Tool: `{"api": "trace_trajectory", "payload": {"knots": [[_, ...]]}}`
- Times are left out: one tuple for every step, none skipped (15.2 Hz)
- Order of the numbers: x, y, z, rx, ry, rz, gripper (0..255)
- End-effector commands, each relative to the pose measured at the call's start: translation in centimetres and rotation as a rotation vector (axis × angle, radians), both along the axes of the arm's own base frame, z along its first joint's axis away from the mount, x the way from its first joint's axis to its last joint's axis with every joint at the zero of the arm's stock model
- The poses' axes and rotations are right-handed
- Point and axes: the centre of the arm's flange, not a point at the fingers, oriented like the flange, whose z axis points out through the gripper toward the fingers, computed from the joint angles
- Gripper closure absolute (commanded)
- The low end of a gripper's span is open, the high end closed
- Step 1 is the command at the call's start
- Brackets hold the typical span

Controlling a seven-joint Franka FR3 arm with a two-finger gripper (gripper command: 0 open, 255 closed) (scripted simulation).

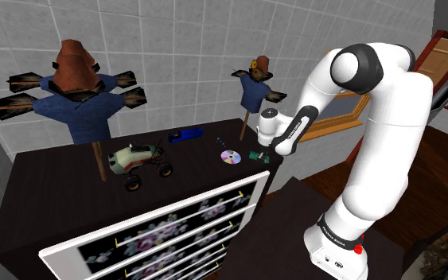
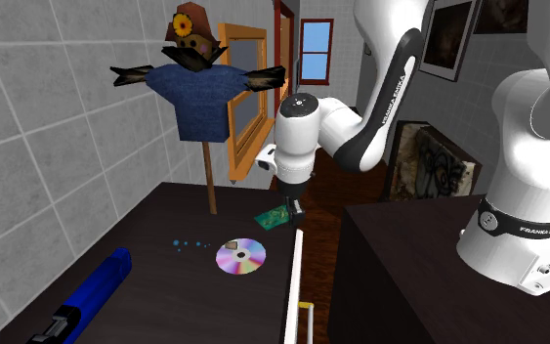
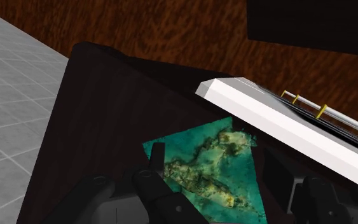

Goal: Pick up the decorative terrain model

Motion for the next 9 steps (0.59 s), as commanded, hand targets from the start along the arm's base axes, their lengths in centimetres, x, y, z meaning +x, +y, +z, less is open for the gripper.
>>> {"api": "trace_trajectory", "payload": {"knots": [[0.2,-0.1,0.2,-0.001,-0.008,-0.001,255],[0.2,-0.1,0.1,-0.001,-0.008,-0.001,255],[0.2,-0.1,0.7,-0.001,-0.008,-0.001,255],[0.2,-0.1,1.2,-0.001,-0.008,-0.001,255],[0.2,-0.1,1.7,-0.001,-0.008,-0.001,255],[0.2,-0.1,2.2,-0.001,-0.008,-0.001,255],[0.2,-0.1,2.8,-0.001,-0.008,-0.001,255],[0.2,-0.1,3.3,-0.001,-0.008,-0.001,255],[0.2,-0.1,3.8,-0.001,-0.008,-0.001,255]]}}
